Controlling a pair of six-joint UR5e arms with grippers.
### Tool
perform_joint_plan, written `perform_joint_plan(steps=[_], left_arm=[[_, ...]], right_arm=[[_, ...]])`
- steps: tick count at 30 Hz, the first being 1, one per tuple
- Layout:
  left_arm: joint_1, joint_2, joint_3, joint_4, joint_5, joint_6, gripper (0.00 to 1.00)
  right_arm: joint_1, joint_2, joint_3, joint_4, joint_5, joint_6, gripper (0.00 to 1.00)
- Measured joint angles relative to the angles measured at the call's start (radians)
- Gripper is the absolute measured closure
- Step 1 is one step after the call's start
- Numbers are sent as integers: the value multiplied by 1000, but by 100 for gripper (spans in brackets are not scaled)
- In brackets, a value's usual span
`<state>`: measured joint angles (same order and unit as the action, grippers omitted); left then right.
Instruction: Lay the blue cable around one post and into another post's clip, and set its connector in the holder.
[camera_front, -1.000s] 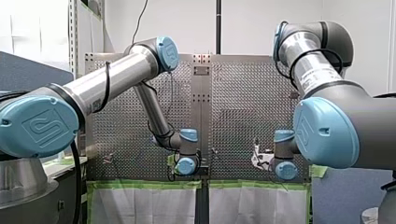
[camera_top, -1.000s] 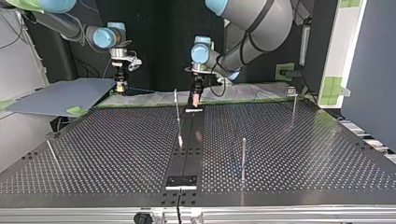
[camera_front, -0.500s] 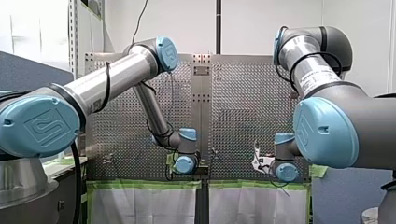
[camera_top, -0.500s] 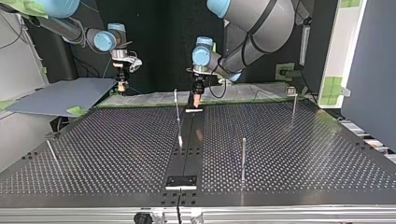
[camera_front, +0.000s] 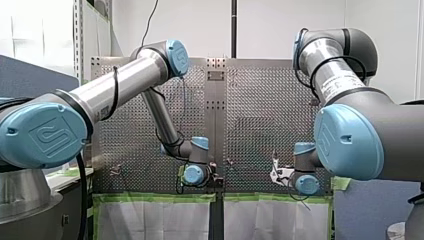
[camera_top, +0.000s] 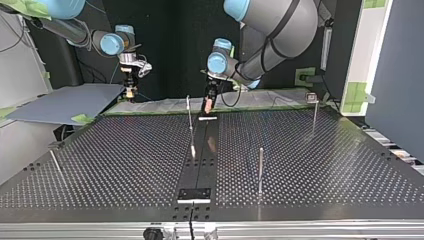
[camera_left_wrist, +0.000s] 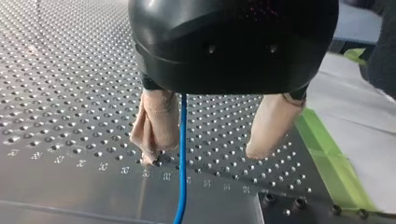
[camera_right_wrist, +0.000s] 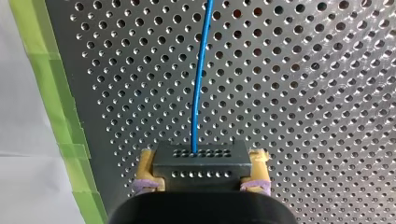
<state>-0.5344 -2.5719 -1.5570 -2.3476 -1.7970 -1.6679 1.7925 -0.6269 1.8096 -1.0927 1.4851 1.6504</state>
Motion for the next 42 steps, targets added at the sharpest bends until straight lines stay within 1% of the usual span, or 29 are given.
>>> perform_joint_plan(steps=[5, 12, 16, 19, 24, 27, 30, 35, 42], left_arm=[[-1, 24, -1, -8, 15, 12, 2], [-8, 71, -5, -32, 18, 17, 2], [-9, 76, -6, -62, 16, 17, 2], [-6, 76, -6, -87, 7, 21, 2], [0, 77, -6, -136, -6, 51, 2], [1, 77, -6, -166, 6, 64, 2], [-3, 77, -6, -184, 29, 71, 2], [-9, 80, -12, -185, 70, 73, 2], [-1, 105, -56, -134, 91, 61, 2]], right_arm=[[0, 0, 0, 0, 0, 0, 100], [0, 0, 0, 0, 0, 0, 100], [0, 1, 0, 0, 0, 0, 100], [0, 1, 0, 0, 0, 0, 100], [0, 1, 0, 1, 0, 1, 100], [0, 2, 0, 2, 0, 1, 100], [0, 2, 0, 2, 0, 1, 100], [0, 2, 0, 2, -1, 0, 100], [0, 2, 0, 0, -2, 0, 100]])
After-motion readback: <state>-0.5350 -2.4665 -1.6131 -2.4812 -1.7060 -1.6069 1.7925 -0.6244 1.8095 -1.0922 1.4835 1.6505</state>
